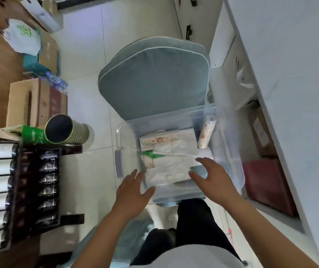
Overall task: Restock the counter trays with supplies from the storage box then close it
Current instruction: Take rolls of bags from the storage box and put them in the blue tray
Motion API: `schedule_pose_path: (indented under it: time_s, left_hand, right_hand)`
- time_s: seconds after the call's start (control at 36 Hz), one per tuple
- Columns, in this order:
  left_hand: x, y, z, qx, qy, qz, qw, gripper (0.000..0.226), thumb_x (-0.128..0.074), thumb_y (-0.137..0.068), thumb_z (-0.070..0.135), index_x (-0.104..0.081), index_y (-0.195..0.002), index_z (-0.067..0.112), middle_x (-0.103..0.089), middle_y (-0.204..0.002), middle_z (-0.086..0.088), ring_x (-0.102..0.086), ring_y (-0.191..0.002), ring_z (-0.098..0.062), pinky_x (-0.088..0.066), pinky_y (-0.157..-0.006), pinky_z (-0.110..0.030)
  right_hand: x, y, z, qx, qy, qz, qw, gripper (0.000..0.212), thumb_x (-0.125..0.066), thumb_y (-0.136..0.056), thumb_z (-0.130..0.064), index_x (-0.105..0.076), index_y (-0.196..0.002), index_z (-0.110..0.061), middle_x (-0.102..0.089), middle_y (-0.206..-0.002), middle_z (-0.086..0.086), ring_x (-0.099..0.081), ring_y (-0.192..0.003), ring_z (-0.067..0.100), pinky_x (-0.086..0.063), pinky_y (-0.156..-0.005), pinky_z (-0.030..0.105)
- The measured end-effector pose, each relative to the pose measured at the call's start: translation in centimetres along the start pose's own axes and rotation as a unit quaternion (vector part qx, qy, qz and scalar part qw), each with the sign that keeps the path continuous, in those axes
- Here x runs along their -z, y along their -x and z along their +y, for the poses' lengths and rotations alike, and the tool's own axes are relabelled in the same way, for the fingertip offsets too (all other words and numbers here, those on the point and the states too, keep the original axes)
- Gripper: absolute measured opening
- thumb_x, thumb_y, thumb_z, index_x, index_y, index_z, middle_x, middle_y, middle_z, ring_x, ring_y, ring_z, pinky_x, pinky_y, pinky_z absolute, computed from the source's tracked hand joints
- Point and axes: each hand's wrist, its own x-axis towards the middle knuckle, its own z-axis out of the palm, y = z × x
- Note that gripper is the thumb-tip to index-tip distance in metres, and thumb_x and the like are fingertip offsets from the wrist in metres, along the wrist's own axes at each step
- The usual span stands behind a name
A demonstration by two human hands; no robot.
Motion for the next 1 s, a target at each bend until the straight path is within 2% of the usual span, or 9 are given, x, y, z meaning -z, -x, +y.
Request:
schedule_pose_path:
  time_s: [0.08, 0.25, 0.36, 0.44, 0.56, 0.64, 0.75, 0.89, 1.0]
  left_hand:
    - [-0.7, -5.5, 1.5, -0.006, -0.011, -0.01, 1.0, 0.068, -0.051, -0.095, 0.051, -0.024, -0.153, 0.03, -0.02, -0.163, 0.001, -0.018, -0.149, -0.018, -0.016, -0.117, -0.031]
    - [-2.5, -14.2, 1.7, 0.033, -0.072, -0.057, 0.995, 0.066, -0.051, -0.096, 0.037, -0.024, -0.154, 0.022, -0.023, -0.162, -0.007, -0.026, -0.146, -0.028, -0.027, -0.116, -0.042]
    - [-3.6, -17.2, 1.2, 0.076, -0.044, -0.082, 0.993, 0.065, -0.054, -0.094, 0.031, -0.028, -0.152, 0.019, -0.034, -0.155, -0.011, -0.036, -0.139, -0.032, -0.035, -0.111, -0.047]
    - [-4.5, -19.3, 0.9, 0.074, -0.039, -0.079, 0.993, 0.065, -0.055, -0.093, 0.03, -0.03, -0.152, 0.017, -0.037, -0.153, -0.012, -0.038, -0.137, -0.032, -0.037, -0.109, -0.047]
    - [-5.4, -22.0, 0.0, 0.038, -0.037, -0.064, 0.997, 0.067, -0.056, -0.094, 0.025, -0.026, -0.153, 0.017, -0.027, -0.16, -0.011, -0.027, -0.145, -0.031, -0.029, -0.116, -0.045]
    - [-5.7, -23.9, -0.9, 0.023, -0.054, -0.05, 0.997, 0.07, -0.058, -0.092, 0.021, -0.025, -0.153, 0.018, -0.025, -0.161, -0.009, -0.024, -0.147, -0.029, -0.029, -0.117, -0.046]
    - [-5.3, -26.0, -1.8, 0.01, -0.109, -0.014, 0.994, 0.077, -0.061, -0.086, 0.015, -0.024, -0.154, 0.018, -0.024, -0.161, -0.008, -0.025, -0.146, -0.033, -0.035, -0.114, -0.047]
    - [-4.9, -28.8, -1.9, -0.031, -0.183, 0.025, 0.982, 0.085, -0.064, -0.084, 0.016, -0.017, -0.155, 0.022, -0.015, -0.164, -0.009, -0.015, -0.149, -0.032, -0.026, -0.118, -0.048]
    - [-4.9, -30.8, -1.3, -0.041, -0.227, 0.032, 0.973, 0.087, -0.067, -0.083, 0.019, -0.018, -0.154, 0.023, -0.021, -0.161, -0.009, -0.021, -0.147, -0.033, -0.024, -0.119, -0.048]
  right_hand:
    - [0.5, -4.5, 1.0, -0.017, 0.034, -0.01, 0.999, 0.058, -0.06, -0.09, -0.046, -0.049, -0.141, -0.022, -0.05, -0.146, 0.0, -0.049, -0.129, 0.023, -0.041, -0.105, 0.042]
    - [-2.0, -11.2, 3.1, -0.057, 0.103, -0.084, 0.989, 0.058, -0.054, -0.093, -0.043, -0.043, -0.145, -0.021, -0.047, -0.149, 0.005, -0.046, -0.132, 0.027, -0.038, -0.108, 0.044]
    - [-4.6, -13.6, 5.3, -0.093, 0.172, -0.166, 0.966, 0.05, -0.049, -0.092, -0.04, -0.047, -0.139, -0.022, -0.052, -0.141, 0.005, -0.048, -0.129, 0.03, -0.038, -0.105, 0.042]
    - [-6.1, -14.8, 6.9, -0.098, 0.231, -0.204, 0.946, 0.047, -0.048, -0.092, -0.042, -0.047, -0.134, -0.021, -0.055, -0.136, 0.006, -0.049, -0.126, 0.03, -0.038, -0.101, 0.041]
    - [-7.1, -16.4, 8.4, -0.078, 0.249, -0.209, 0.943, 0.049, -0.048, -0.091, -0.041, -0.047, -0.137, -0.024, -0.055, -0.137, 0.005, -0.05, -0.125, 0.03, -0.038, -0.099, 0.041]
    - [-7.3, -17.2, 9.1, -0.085, 0.231, -0.199, 0.949, 0.049, -0.05, -0.091, -0.042, -0.048, -0.137, -0.023, -0.057, -0.136, 0.005, -0.052, -0.125, 0.03, -0.041, -0.099, 0.042]
    - [-7.6, -17.5, 9.8, -0.116, 0.19, -0.184, 0.957, 0.046, -0.052, -0.09, -0.044, -0.051, -0.133, -0.026, -0.058, -0.137, 0.004, -0.052, -0.125, 0.03, -0.044, -0.1, 0.043]
    - [-8.3, -17.6, 11.1, -0.149, 0.165, -0.179, 0.958, 0.047, -0.053, -0.09, -0.046, -0.051, -0.134, -0.028, -0.054, -0.141, 0.003, -0.051, -0.128, 0.029, -0.041, -0.102, 0.042]
    - [-9.0, -17.7, 12.1, -0.153, 0.163, -0.173, 0.959, 0.052, -0.053, -0.091, -0.046, -0.047, -0.139, -0.028, -0.053, -0.143, 0.004, -0.05, -0.13, 0.029, -0.04, -0.104, 0.043]
